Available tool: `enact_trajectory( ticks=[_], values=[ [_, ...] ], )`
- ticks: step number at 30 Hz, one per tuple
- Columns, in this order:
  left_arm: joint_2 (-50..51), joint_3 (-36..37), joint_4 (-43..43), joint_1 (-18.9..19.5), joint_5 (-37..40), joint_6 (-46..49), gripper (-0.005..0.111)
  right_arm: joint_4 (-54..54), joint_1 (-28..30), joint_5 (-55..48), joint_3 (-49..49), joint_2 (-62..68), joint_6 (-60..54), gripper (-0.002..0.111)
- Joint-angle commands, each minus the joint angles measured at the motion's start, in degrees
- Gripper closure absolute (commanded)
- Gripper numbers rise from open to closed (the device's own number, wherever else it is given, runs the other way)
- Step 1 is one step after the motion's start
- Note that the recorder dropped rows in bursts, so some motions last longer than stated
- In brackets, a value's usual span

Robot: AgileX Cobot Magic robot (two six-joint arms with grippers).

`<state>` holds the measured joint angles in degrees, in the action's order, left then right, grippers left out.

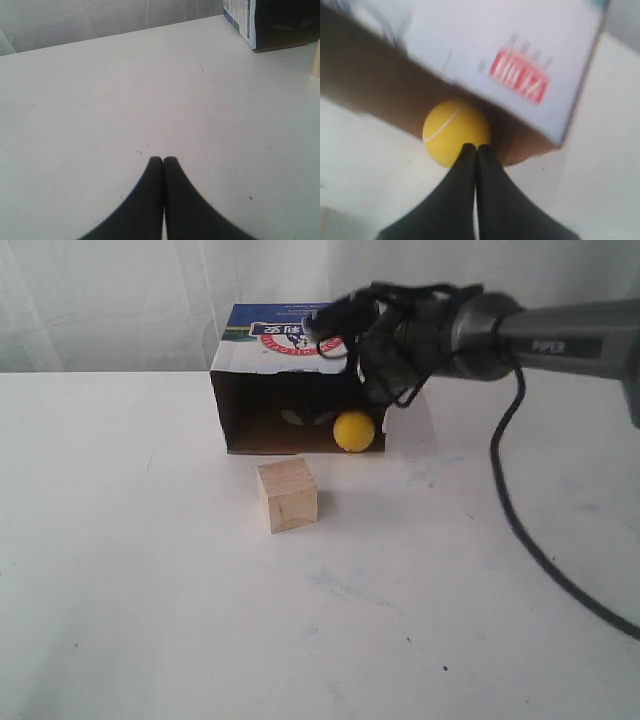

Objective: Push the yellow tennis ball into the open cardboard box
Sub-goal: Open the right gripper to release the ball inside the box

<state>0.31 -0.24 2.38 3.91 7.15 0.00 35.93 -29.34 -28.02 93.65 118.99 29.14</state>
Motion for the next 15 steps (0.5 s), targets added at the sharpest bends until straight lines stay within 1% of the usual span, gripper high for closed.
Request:
enact_trajectory(
  ticks=[1,8,15],
  values=[
    [-0.3,0.2,-0.5,0.0,0.1,0.0,0.107,2.8,-0.7,-2.7,-1.8,-8.5,4.1,0.108],
    [-0.3,0.2,-0.5,0.0,0.1,0.0,0.107,2.2,-2.6,-4.2,-12.5,-14.0,4.7,0.108],
    [-0.3,0.2,-0.5,0.0,0.1,0.0,0.107,2.0,-4.7,4.3,-31.3,-23.0,14.1,0.108]
  ],
)
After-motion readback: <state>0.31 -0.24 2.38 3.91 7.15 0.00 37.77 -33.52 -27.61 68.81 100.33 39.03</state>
